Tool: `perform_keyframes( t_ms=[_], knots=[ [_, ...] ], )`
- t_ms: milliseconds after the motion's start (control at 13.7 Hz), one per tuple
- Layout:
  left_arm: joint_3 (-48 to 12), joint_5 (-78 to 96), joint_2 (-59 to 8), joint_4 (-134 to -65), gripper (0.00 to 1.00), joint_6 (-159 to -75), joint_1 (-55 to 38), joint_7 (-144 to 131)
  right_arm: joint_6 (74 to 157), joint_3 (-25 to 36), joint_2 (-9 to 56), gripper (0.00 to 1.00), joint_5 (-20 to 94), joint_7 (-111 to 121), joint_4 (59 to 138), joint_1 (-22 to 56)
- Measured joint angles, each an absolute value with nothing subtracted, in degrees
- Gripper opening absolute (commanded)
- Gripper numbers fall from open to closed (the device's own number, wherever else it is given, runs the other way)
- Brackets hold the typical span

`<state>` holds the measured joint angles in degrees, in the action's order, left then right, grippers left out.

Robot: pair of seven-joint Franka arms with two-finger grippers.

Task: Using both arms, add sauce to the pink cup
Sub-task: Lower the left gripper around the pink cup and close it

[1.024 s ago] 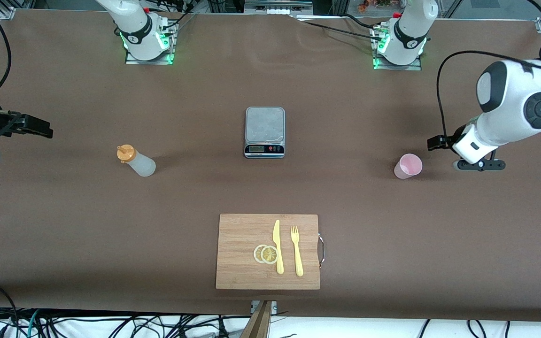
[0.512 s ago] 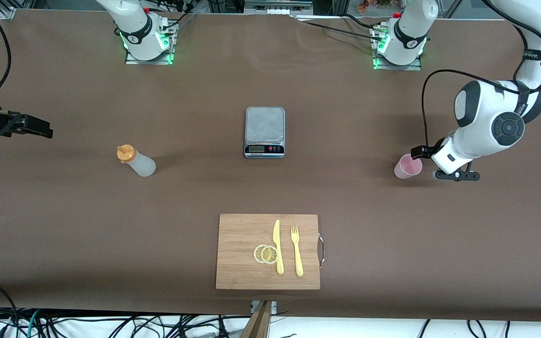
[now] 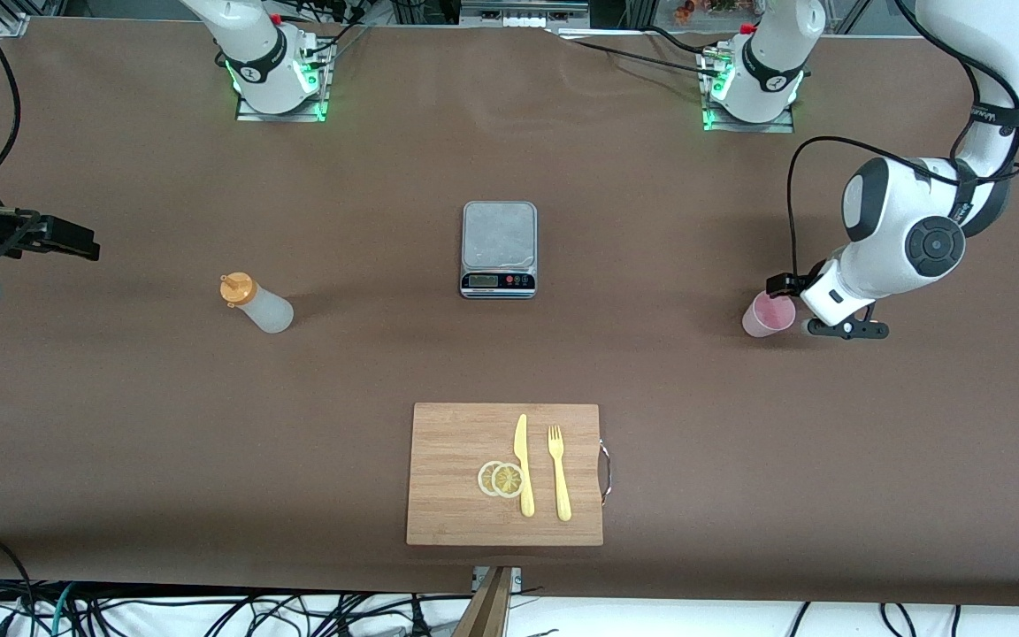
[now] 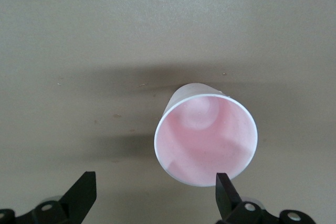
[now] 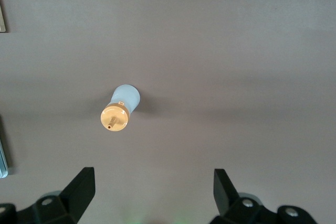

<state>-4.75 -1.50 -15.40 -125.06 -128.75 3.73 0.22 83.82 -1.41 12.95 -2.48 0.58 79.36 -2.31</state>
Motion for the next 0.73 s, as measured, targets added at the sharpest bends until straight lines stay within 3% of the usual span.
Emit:
perform_keyframes(
  t_ms=[731],
  knots=[
    [-4.7, -1.9, -17.2, -125.1, 0.99, -130.4, 3.7, 0.2, 83.9, -1.4, 12.9, 1.00, -2.5, 0.7, 79.4, -2.3]
  ],
)
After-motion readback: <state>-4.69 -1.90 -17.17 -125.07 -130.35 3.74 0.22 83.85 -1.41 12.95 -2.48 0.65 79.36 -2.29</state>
